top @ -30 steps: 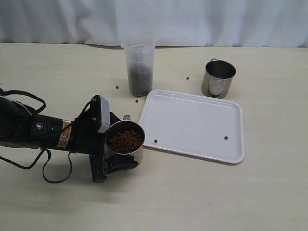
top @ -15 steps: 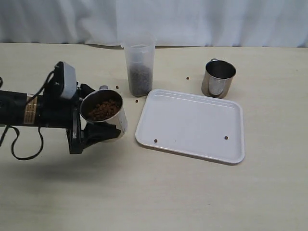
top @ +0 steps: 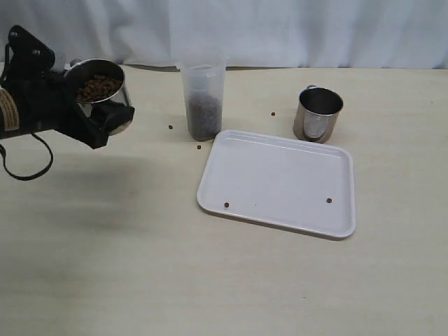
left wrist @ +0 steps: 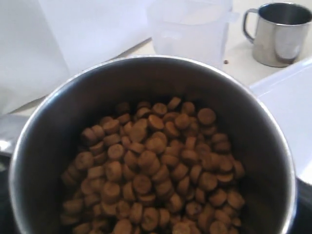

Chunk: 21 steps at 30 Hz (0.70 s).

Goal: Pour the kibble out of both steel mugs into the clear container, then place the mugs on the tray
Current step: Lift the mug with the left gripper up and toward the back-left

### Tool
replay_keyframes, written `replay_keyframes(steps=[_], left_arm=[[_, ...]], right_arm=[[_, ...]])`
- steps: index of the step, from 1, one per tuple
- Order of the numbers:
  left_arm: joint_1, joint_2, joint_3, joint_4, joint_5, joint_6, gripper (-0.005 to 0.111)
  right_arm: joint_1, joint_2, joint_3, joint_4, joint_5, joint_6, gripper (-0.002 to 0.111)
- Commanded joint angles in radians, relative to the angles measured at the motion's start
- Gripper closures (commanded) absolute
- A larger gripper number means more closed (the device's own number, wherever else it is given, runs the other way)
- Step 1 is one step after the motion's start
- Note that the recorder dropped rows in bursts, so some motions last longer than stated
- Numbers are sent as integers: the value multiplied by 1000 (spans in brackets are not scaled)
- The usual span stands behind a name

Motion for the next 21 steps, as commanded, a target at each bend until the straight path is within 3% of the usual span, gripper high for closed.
replay_keyframes(steps=[1, 3, 7, 8, 9, 10, 13, 14, 15, 17, 19, 21], left_arm=[[-78, -27, -9, -289, 89, 246, 107], [-119, -30, -9, -411, 71, 342, 107], [-120, -30, -9, -360, 56, 254, 107], [-111, -30, -9, -296, 44, 200, 107], [-74, -30, -9, -113, -26, 20, 107], [-49, -28, -9, -30, -90, -63, 107], [72, -19, -36, 251, -288, -357, 107], [144, -6, -72, 396, -374, -546, 107], [164, -5, -85, 442, -378, -604, 107], [179, -7, -103, 501, -325, -700, 107], [149, -35, -110, 528, -115, -772, 107], [49, -95, -110, 557, 181, -799, 107]], right_arm=[[4, -3, 5, -2, 2, 4, 103], [4, -3, 5, -2, 2, 4, 103], [4, -3, 5, -2, 2, 4, 103], [4, -3, 5, -2, 2, 4, 103], [4, -3, 5, -2, 2, 4, 103], [4, -3, 5, -2, 2, 4, 103], [4, -3, 5, -2, 2, 4, 103], [4, -3, 5, -2, 2, 4, 103], [4, -3, 5, -2, 2, 4, 103], [4, -3, 5, -2, 2, 4, 103], [4, -3, 5, -2, 2, 4, 103], [4, -3, 5, -2, 2, 4, 103]])
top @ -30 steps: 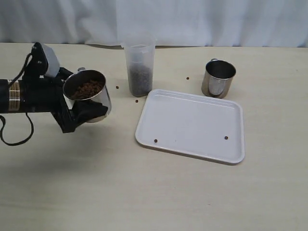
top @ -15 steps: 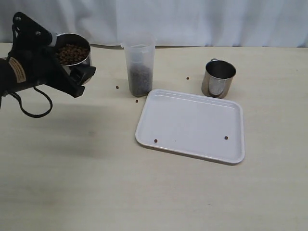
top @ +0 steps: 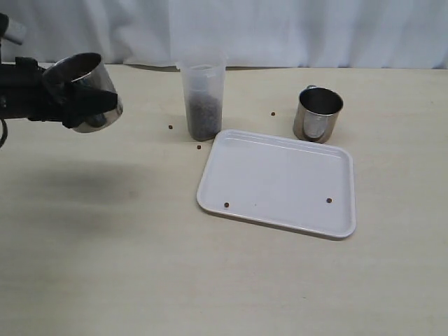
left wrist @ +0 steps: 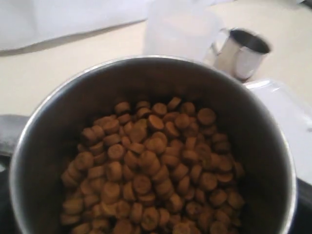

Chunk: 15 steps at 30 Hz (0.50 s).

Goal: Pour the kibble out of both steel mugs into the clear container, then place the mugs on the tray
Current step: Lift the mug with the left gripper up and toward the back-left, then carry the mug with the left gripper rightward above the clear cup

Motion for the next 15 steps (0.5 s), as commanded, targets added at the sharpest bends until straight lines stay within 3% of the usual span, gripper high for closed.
replay_keyframes(steps=[1, 5, 7, 15], left_arm=[[-162, -101, -12, 35, 429, -68, 107], [-371, -151, -42, 35, 762, -5, 107], [-420, -134, -63, 62, 866, 0, 107], [-453, -19, -221, 88, 895, -6, 107]], right_arm=[[4, -3, 5, -2, 2, 4, 103], [4, -3, 5, -2, 2, 4, 103], [4, -3, 5, -2, 2, 4, 103], [4, -3, 5, -2, 2, 4, 103]])
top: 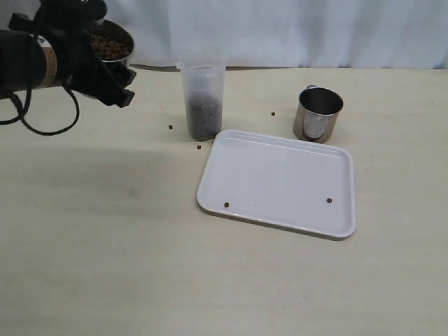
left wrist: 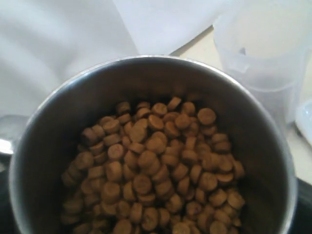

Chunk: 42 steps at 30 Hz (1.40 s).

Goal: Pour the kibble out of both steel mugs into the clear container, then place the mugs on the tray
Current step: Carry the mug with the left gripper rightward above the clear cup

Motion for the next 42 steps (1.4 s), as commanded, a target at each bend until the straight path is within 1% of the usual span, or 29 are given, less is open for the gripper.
replay_keyframes(steps=[1, 7, 8, 15, 18, 23, 28, 35, 42], left_arm=[[-9, 63, -100, 10, 24, -1, 107], [-9, 124, -184, 21, 3, -1, 107], [-18, 132, -197, 21, 5, -1, 107], [-120, 219, -297, 108, 161, -1, 107], [-135, 254, -345, 139, 210, -1, 107], [-135, 311, -398, 170, 226, 2, 107], [-135, 349, -421, 170, 257, 13, 107], [-135, 375, -440, 170, 264, 128, 107], [-135, 395, -457, 170, 273, 152, 107]], right_arm=[[4, -3, 5, -2, 2, 4, 103], [4, -3, 5, -2, 2, 4, 103], [4, -3, 5, -2, 2, 4, 103], [4, -3, 5, -2, 2, 4, 103], [4, -3, 5, -2, 2, 4, 103], [4, -3, 5, -2, 2, 4, 103], [4, -3, 5, -2, 2, 4, 103], [4, -3, 5, -2, 2, 4, 103], [4, -3, 5, -2, 2, 4, 103]])
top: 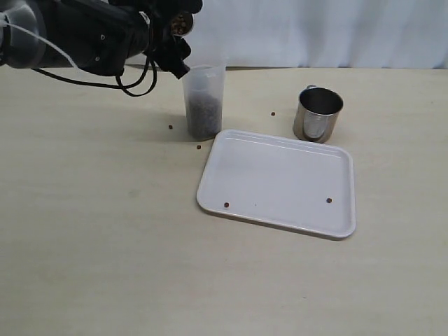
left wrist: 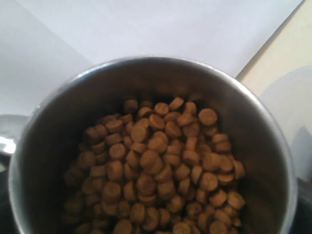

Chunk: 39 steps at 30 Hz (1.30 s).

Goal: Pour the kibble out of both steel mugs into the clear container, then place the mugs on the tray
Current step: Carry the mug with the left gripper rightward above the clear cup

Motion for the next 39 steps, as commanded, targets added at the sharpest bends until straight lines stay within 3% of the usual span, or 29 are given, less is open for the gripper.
replay_keyframes(steps=[1, 12, 24, 39], left_arm=[[-1, -3, -12, 15, 33, 47, 107], [-3, -3, -12, 15, 33, 157, 107], [-76, -3, -36, 15, 141, 307, 107], [-56, -3, -58, 15, 97, 363, 107]], right_arm=[[4, -3, 5, -2, 2, 4, 103], [4, -3, 5, -2, 2, 4, 103], [4, -3, 5, -2, 2, 4, 103], [4, -3, 5, -2, 2, 4, 103]])
